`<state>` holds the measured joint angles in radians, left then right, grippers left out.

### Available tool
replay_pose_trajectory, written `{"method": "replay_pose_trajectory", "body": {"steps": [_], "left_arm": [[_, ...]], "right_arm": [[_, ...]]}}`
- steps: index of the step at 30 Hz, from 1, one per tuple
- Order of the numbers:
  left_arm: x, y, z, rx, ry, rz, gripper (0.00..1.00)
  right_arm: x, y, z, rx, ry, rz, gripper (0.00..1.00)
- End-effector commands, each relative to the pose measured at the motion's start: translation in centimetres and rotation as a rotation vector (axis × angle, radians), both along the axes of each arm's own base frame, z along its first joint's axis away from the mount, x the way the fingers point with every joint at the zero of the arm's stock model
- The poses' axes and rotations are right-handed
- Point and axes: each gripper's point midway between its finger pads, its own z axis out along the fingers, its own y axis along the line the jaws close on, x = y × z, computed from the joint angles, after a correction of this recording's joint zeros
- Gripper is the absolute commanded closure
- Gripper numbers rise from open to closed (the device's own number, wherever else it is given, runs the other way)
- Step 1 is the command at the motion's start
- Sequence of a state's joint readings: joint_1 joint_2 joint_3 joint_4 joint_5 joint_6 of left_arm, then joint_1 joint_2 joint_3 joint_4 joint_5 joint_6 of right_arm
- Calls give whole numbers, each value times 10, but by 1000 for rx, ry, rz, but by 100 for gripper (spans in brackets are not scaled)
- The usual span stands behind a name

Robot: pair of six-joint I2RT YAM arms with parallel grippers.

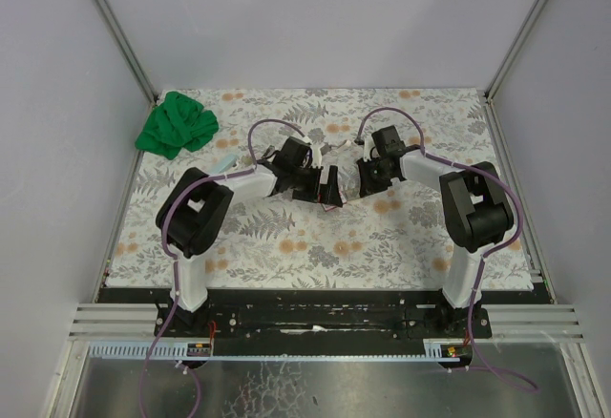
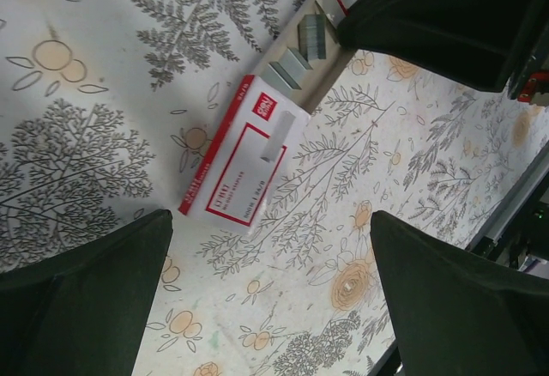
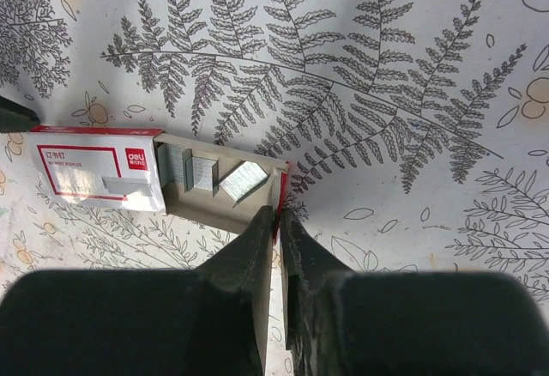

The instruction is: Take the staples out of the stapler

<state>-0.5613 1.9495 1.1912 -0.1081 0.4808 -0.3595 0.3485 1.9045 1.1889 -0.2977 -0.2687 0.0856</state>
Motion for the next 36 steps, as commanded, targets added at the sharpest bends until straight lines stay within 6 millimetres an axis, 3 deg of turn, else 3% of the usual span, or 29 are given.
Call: {"method": "replay_pose_trajectory", "body": {"steps": [1,28,36], "left_arm": [[0,23,-27,102,24,30,0],[-32,-5,0,-100,108,-72,0],[-32,-7,5,-118,104,-72,0]], "right_arm": [[12,3,26,-1,-96,20,86],[13,7,28,11,-87,1,86],[12,10,29,16,-92,13,86]]}}
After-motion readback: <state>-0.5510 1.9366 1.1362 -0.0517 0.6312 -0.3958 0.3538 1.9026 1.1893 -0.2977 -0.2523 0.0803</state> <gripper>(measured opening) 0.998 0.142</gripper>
